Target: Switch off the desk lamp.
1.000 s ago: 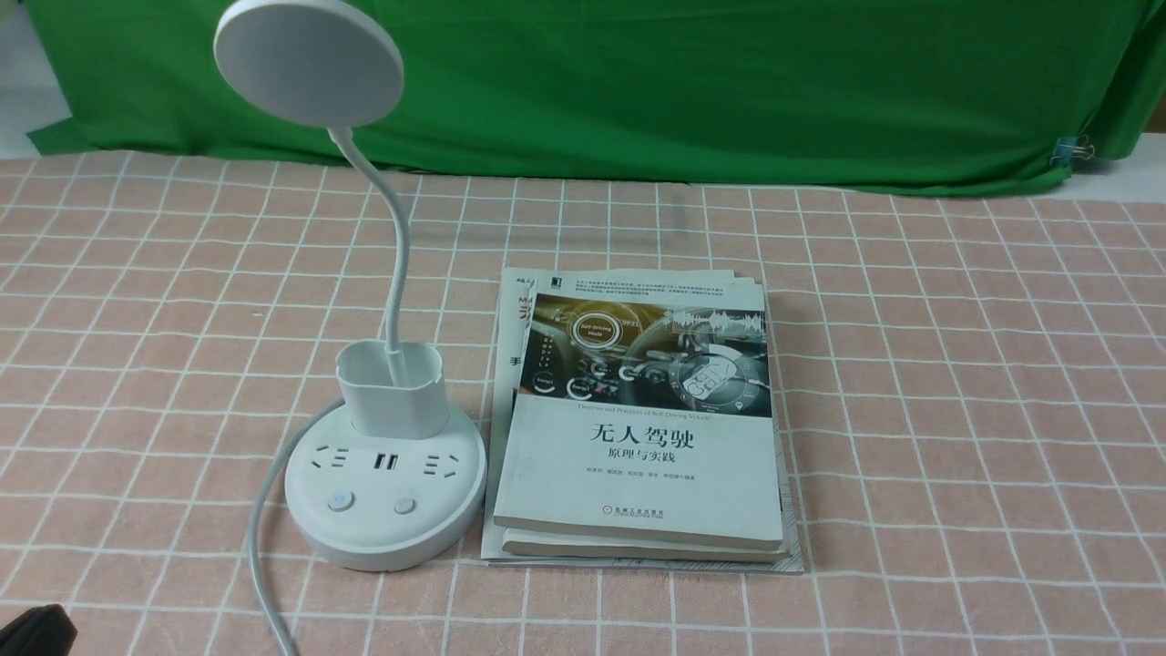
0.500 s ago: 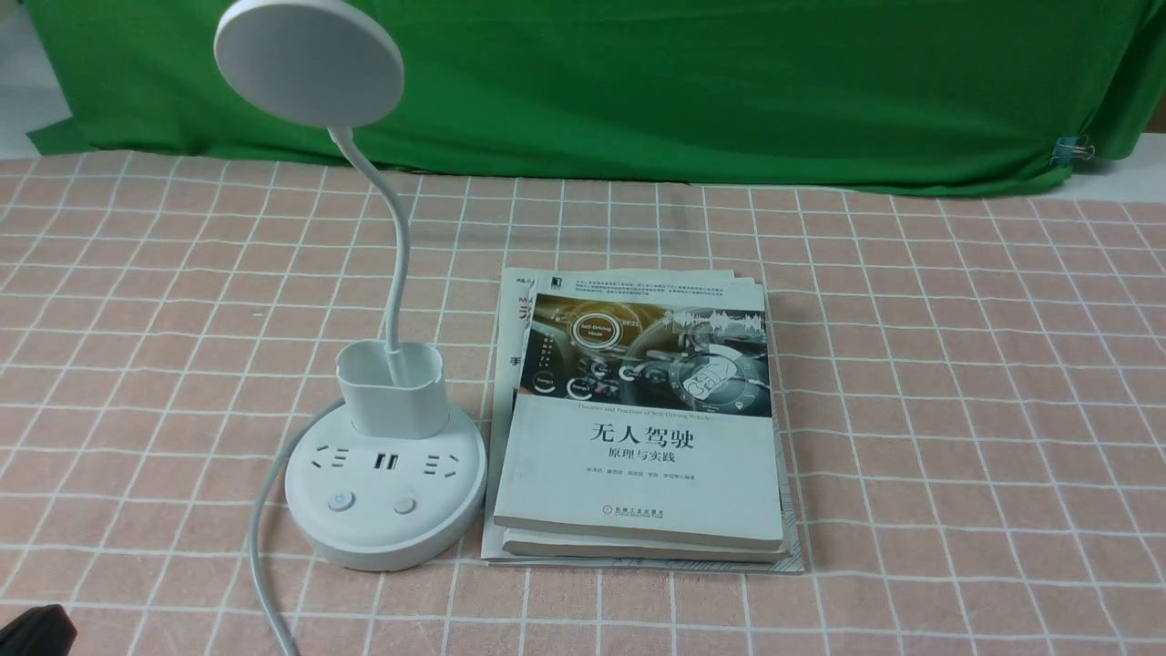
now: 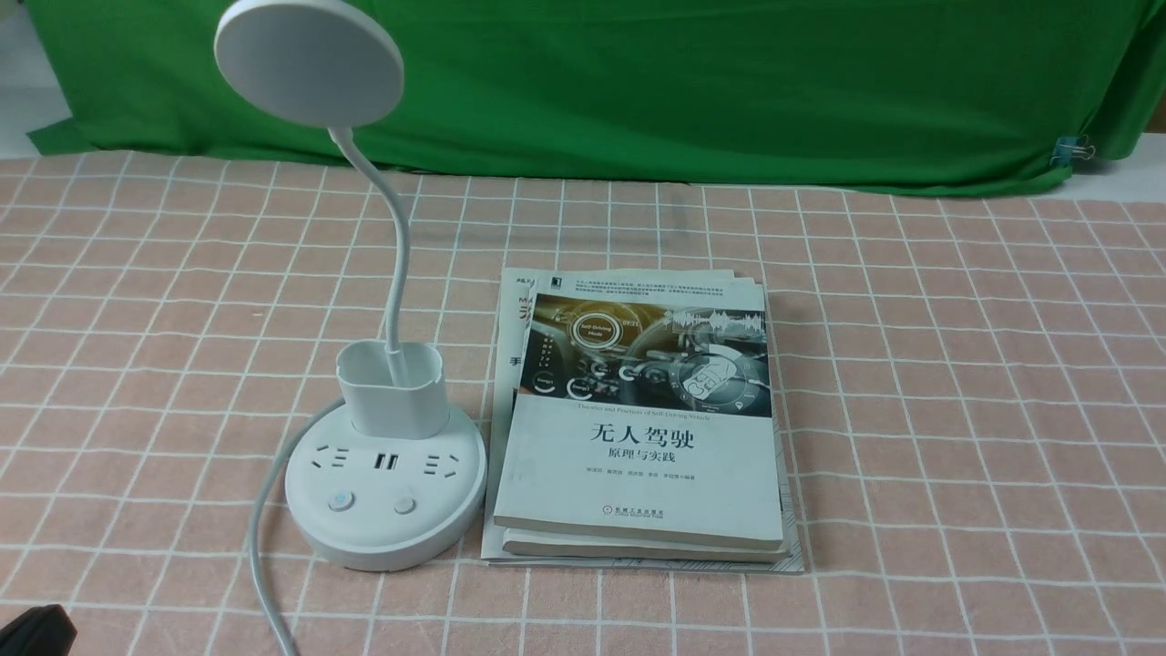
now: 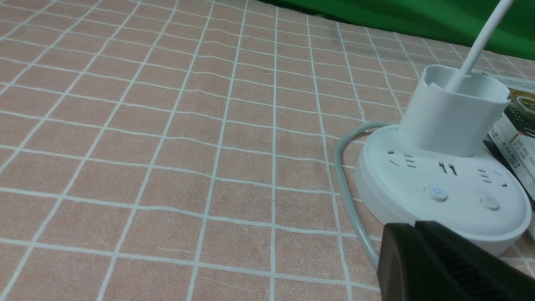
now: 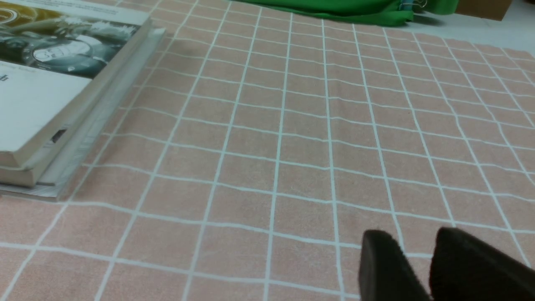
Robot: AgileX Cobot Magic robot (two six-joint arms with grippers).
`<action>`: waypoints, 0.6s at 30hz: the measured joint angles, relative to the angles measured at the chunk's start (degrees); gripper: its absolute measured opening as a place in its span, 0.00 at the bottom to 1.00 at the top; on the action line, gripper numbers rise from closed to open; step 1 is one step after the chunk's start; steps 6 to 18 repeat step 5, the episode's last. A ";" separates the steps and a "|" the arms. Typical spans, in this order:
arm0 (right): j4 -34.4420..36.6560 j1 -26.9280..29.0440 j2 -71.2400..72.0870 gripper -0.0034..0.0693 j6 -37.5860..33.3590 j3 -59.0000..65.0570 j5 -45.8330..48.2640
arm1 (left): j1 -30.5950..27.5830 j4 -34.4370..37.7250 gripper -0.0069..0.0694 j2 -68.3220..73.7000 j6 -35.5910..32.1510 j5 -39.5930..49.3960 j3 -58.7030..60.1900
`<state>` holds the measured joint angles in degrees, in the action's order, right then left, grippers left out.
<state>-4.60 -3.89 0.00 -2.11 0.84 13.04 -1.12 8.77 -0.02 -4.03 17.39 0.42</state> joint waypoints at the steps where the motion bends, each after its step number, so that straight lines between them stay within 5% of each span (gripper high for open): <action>1: 0.00 0.00 0.00 0.38 0.00 0.00 0.00 | 0.00 0.00 0.10 0.00 0.00 0.00 0.00; 18: 0.00 0.00 0.00 0.38 0.00 0.00 0.00 | 0.00 0.00 0.10 0.00 -0.02 0.00 0.00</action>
